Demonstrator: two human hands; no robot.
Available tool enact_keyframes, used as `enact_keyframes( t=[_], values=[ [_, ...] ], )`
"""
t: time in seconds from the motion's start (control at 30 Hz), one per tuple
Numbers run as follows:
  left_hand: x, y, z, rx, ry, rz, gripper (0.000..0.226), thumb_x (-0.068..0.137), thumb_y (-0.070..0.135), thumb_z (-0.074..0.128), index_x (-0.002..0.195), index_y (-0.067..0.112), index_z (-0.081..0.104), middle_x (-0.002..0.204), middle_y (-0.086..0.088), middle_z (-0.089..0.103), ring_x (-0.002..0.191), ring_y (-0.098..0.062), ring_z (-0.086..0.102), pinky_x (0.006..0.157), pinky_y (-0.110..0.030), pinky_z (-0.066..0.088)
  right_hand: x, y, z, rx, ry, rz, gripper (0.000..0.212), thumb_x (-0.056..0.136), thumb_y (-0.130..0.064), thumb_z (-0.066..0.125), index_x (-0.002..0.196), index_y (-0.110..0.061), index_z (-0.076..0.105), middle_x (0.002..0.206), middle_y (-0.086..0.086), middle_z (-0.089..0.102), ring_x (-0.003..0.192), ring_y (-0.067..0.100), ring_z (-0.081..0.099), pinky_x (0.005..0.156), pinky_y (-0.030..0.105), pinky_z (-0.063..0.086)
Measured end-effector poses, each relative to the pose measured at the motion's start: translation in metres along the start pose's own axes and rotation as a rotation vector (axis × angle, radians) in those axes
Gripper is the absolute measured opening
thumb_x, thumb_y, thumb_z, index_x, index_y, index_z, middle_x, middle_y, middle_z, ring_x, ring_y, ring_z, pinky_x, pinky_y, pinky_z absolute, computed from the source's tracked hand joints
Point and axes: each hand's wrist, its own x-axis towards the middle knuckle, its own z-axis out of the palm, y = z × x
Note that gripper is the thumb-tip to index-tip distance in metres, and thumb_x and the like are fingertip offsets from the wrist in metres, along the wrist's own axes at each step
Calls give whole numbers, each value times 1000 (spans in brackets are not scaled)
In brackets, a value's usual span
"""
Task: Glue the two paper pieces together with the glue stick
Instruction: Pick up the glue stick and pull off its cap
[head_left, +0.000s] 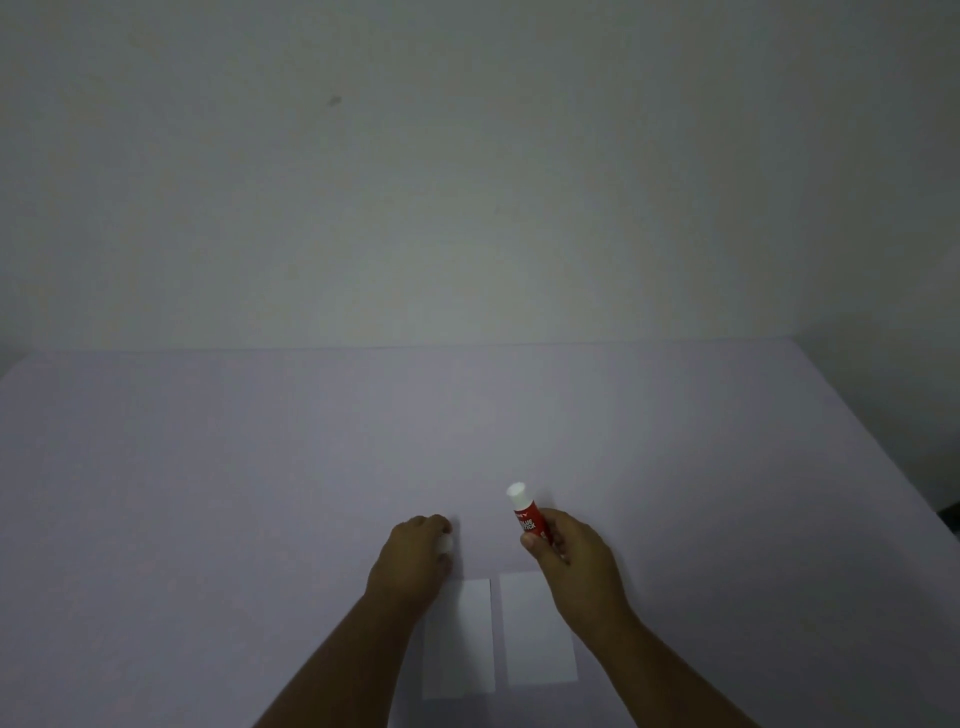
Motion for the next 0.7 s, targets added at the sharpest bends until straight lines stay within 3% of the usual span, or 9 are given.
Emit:
enact_keyframes(
  t=[0.17, 0.27, 0.37, 0.43, 0.53, 0.7],
  values=[
    [-10, 5, -12, -116, 95, 38, 50, 81, 17, 63, 130, 16, 52, 132, -6, 53, 120, -22, 49, 99, -31, 40, -3, -6, -1, 45, -1, 5, 26, 86, -28, 62, 111, -25, 62, 87, -19, 59, 85, 4, 58, 75, 18, 42],
    [-24, 30, -37, -517, 204, -18, 40, 82, 13, 65, 121, 18, 60, 124, -5, 59, 103, -17, 57, 87, -27, 46, -6, -19, -2, 124, -53, 36, 24, 87, -28, 61, 111, -29, 61, 89, -22, 60, 86, -1, 58, 72, 13, 42],
    [-41, 61, -62, -965, -90, -3, 29, 87, 27, 62, 116, 26, 65, 117, 2, 66, 103, -13, 60, 81, -25, 47, -12, -38, -5, 220, -172, 58, 20, 87, -27, 60, 106, -34, 60, 96, -19, 64, 92, 1, 60, 74, 11, 43],
    [-49, 74, -75, -1010, -150, 23, 24, 86, 32, 63, 108, 29, 69, 107, 6, 71, 101, -11, 63, 78, -23, 47, -18, -51, -8, 241, -233, 37, 18, 87, -27, 60, 100, -39, 61, 100, -14, 68, 94, 4, 63, 77, 13, 45],
    [-58, 80, -87, -1062, -82, 16, 14, 84, 29, 66, 94, 27, 75, 95, 5, 76, 96, -12, 66, 77, -23, 47, -27, -66, -15, 295, -285, 31, 15, 86, -29, 61, 98, -39, 63, 100, -12, 71, 93, 3, 65, 75, 15, 47],
    [-72, 78, -100, -1150, -53, 5, 19, 82, 31, 67, 96, 22, 76, 97, 0, 75, 99, -16, 65, 78, -22, 47, -42, -74, -32, 431, -437, 123, 13, 83, -25, 65, 95, -27, 69, 95, -2, 74, 84, 10, 69, 68, 17, 54]
  ],
)
